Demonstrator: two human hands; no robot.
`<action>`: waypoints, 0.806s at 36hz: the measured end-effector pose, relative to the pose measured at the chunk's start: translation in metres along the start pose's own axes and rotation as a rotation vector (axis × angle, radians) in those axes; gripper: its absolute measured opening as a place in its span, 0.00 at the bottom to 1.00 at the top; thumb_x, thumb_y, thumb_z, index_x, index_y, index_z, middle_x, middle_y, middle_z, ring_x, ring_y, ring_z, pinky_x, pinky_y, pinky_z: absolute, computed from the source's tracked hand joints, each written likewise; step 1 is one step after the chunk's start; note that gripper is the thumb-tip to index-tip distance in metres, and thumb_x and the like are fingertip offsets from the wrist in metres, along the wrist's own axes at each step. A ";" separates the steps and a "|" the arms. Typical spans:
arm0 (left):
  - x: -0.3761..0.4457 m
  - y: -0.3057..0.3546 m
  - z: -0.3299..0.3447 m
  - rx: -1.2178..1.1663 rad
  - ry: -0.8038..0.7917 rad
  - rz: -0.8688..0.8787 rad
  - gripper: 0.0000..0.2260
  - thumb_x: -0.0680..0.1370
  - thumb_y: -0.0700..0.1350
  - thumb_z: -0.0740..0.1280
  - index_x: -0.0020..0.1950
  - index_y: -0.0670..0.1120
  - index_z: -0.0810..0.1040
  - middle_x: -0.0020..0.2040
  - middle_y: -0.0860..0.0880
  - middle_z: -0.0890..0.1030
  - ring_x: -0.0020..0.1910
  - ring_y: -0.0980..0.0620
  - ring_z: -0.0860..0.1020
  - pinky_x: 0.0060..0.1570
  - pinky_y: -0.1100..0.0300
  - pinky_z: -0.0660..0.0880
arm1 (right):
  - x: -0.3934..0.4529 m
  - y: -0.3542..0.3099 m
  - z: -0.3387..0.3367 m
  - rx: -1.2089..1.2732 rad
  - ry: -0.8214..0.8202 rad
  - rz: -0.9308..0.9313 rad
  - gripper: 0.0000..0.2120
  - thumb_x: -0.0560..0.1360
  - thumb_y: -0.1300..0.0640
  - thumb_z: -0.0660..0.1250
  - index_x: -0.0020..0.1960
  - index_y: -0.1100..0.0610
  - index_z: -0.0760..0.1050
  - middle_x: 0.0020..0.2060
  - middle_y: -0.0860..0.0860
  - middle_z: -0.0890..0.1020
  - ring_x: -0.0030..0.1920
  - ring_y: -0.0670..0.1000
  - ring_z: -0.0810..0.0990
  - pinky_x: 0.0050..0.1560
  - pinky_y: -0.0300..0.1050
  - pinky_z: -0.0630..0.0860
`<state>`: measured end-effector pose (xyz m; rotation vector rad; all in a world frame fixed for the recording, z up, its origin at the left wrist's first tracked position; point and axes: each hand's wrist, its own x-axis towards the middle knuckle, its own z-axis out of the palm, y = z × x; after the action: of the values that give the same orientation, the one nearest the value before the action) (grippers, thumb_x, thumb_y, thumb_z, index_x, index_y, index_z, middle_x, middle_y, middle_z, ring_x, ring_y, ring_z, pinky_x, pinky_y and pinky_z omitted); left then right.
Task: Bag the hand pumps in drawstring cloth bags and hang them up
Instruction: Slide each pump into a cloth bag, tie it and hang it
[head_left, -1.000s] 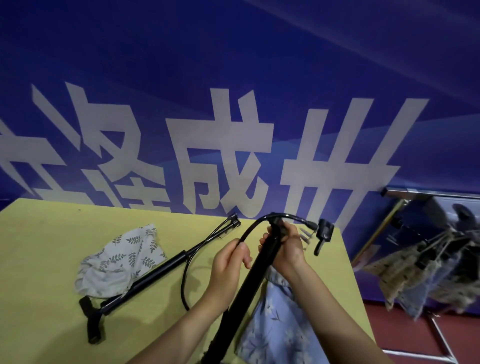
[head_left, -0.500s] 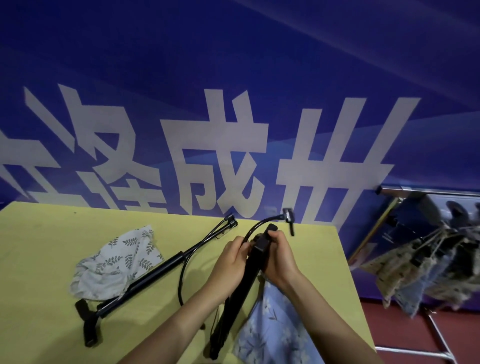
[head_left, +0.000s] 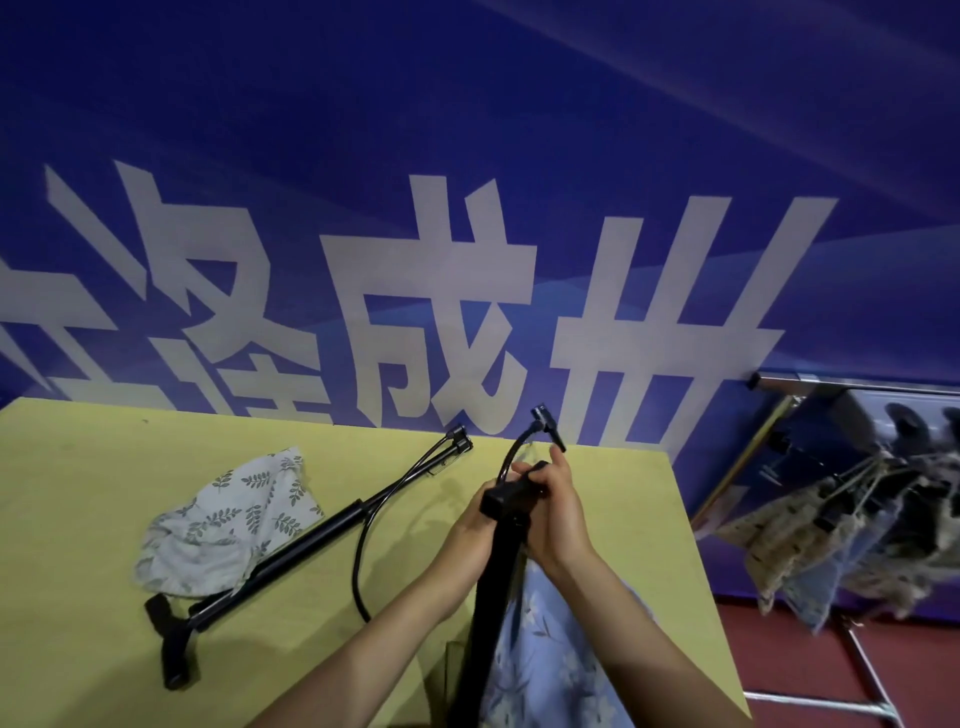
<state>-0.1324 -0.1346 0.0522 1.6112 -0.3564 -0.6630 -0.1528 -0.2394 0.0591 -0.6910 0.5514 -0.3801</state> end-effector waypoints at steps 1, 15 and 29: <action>-0.001 -0.001 0.001 -0.026 -0.004 -0.025 0.20 0.66 0.63 0.63 0.54 0.58 0.78 0.45 0.55 0.85 0.45 0.56 0.82 0.48 0.59 0.75 | -0.001 -0.001 0.001 -0.024 -0.010 -0.005 0.22 0.77 0.67 0.52 0.69 0.53 0.64 0.44 0.59 0.75 0.41 0.54 0.76 0.46 0.46 0.75; -0.005 -0.018 -0.002 0.193 -0.092 -0.053 0.13 0.85 0.50 0.50 0.55 0.49 0.72 0.37 0.47 0.76 0.35 0.52 0.74 0.42 0.55 0.71 | 0.004 -0.023 -0.004 -0.721 -0.031 0.017 0.08 0.75 0.63 0.68 0.54 0.57 0.79 0.43 0.54 0.78 0.38 0.51 0.77 0.34 0.40 0.75; -0.009 -0.013 -0.015 0.320 -0.337 -0.188 0.13 0.85 0.51 0.50 0.59 0.52 0.73 0.56 0.44 0.80 0.51 0.52 0.77 0.61 0.54 0.72 | 0.004 -0.006 -0.018 -0.600 -0.049 -0.001 0.16 0.76 0.73 0.59 0.54 0.58 0.77 0.38 0.56 0.75 0.44 0.53 0.79 0.49 0.49 0.73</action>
<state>-0.1324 -0.1159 0.0416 1.8518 -0.5852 -1.0699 -0.1613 -0.2551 0.0503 -1.2732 0.6229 -0.1932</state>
